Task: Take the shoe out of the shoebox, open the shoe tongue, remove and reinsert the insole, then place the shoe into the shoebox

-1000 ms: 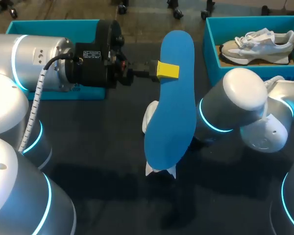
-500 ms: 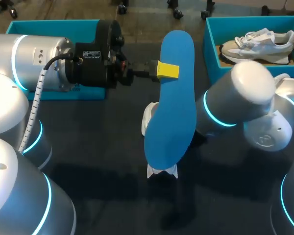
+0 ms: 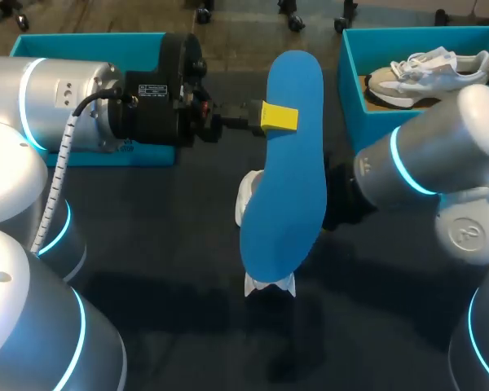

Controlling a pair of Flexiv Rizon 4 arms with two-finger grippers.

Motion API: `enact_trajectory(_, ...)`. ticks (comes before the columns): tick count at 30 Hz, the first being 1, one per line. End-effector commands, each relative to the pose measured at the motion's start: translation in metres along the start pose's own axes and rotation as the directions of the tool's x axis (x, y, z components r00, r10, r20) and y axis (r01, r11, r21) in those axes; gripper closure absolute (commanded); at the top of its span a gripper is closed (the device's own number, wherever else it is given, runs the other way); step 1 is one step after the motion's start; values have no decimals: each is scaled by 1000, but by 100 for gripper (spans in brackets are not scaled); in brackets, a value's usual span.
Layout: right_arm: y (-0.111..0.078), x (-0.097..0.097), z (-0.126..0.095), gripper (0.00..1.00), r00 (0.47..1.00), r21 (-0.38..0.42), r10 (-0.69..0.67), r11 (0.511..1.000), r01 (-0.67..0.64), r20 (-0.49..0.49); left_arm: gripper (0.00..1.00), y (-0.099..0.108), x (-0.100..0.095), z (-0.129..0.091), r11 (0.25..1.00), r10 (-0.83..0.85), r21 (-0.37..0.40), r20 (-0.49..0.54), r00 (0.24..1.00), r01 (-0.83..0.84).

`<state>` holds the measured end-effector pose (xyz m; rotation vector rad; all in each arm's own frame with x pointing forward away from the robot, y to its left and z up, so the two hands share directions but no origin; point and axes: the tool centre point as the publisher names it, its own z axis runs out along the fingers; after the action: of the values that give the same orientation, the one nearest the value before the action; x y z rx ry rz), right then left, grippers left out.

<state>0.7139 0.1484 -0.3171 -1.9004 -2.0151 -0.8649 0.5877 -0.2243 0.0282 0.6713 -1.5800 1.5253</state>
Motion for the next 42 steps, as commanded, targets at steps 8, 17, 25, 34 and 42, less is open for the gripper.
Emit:
enact_trajectory(8, 8, -9, -23, 0, 965, -5, -33, 999, 33, -261, 100, 1, 0, 0, 1000, -1, 1, 0, 1000, 1)
enact_trajectory(17, 22, -8, -33, 0, 908, -59, -59, 998, 37, -415, 100, 1, 0, 0, 1000, -1, 1, 0, 1000, 1)
enact_trajectory(25, 37, 1, -36, 0, 803, -137, -154, 986, 91, -576, 100, 1, 0, 0, 1000, -1, 1, 0, 1000, 1)
enact_trajectory(34, 37, 1, -36, 0, 803, -137, -154, 986, 91, -576, 100, 1, 0, 0, 1000, -1, 1, 0, 1000, 1)
enact_trajectory(42, 32, 0, -40, 0, 799, -153, -127, 987, 45, -587, 100, 1, 0, 0, 1000, -1, 1, 0, 1000, 1)
